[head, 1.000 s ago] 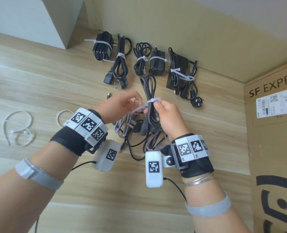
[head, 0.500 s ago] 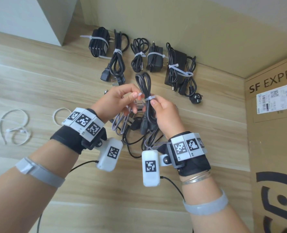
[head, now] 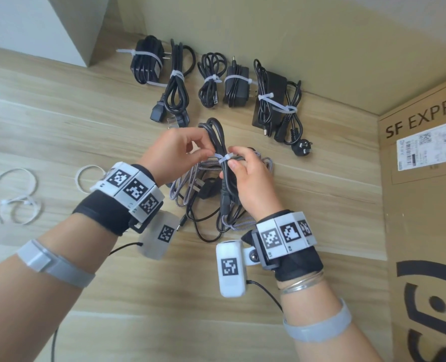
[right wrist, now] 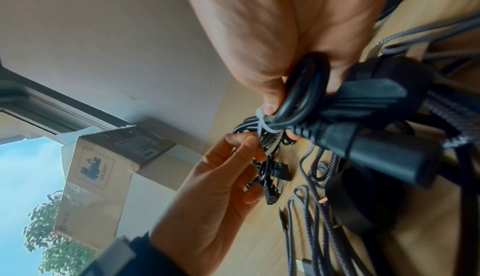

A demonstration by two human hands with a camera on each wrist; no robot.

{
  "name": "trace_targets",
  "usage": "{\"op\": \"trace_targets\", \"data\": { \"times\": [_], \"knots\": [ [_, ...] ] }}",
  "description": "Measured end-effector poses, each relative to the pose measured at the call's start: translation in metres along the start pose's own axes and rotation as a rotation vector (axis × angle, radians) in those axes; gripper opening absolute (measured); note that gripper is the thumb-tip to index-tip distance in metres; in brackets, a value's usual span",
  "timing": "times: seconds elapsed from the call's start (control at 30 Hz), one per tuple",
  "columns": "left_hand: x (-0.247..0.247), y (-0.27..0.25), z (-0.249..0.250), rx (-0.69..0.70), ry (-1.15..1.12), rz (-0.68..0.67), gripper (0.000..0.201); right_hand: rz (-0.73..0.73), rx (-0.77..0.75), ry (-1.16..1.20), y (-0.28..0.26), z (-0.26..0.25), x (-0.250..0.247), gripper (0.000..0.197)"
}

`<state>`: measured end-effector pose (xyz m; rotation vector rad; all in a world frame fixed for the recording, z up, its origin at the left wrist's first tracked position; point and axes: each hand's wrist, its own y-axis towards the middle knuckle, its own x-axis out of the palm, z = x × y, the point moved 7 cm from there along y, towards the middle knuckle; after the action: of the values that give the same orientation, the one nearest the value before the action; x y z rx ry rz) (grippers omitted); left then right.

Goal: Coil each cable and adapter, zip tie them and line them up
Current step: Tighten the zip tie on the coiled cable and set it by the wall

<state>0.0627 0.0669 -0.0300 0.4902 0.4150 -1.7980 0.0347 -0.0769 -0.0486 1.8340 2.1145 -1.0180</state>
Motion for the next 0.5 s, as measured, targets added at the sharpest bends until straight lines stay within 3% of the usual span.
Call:
{"op": "trace_targets", "data": {
  "times": [0.33, 0.5],
  "knots": [
    [0.009, -0.001, 0.011, 0.087, 0.225, 0.020, 0.014, 0.010, -0.048, -0.095, -0.006, -0.010, -0.002, 0.036],
    [0.001, 0.000, 0.005, -0.006, 0.157, 0.051, 0.011, -0.008, -0.036, -0.106, -0.004, -0.009, -0.001, 0.036]
  ]
}}
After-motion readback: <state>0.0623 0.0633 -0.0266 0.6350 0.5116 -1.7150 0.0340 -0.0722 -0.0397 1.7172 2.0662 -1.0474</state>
